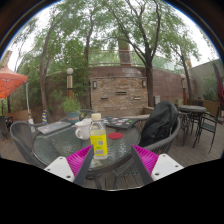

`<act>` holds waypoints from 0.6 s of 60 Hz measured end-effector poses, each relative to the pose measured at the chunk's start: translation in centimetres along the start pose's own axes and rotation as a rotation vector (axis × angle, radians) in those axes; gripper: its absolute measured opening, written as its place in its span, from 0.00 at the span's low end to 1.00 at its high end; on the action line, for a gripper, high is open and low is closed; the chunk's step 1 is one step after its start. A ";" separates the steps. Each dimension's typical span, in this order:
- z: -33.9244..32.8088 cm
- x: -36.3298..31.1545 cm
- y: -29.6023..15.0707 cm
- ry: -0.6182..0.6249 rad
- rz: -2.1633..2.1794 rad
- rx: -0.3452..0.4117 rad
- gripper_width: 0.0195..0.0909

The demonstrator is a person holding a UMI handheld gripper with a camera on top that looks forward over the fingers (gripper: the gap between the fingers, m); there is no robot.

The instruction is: Pour water

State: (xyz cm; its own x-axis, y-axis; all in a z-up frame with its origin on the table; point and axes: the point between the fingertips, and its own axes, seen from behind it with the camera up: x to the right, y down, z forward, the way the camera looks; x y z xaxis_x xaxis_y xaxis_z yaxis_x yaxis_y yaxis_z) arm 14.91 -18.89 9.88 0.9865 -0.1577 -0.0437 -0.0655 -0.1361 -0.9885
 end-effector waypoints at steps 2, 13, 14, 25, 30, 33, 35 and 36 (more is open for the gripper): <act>2.0 -0.7 0.6 0.007 -0.010 0.007 0.90; 9.4 -4.6 1.6 0.016 -0.089 0.043 0.89; 9.9 -4.9 1.7 0.017 -0.093 0.045 0.89; 14.4 -5.4 0.8 0.056 -0.135 0.119 0.71; 15.4 -4.8 0.8 0.077 -0.111 0.144 0.46; 15.9 -5.1 1.1 0.058 -0.088 0.154 0.44; 15.9 -5.1 0.9 0.046 -0.074 0.168 0.43; 16.0 -5.1 0.9 0.042 -0.068 0.168 0.42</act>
State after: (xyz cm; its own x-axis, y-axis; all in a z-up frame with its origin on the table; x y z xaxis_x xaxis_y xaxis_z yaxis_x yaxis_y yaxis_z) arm 12.20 -2.57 6.86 0.9806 -0.1944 0.0262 0.0300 0.0167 -0.9994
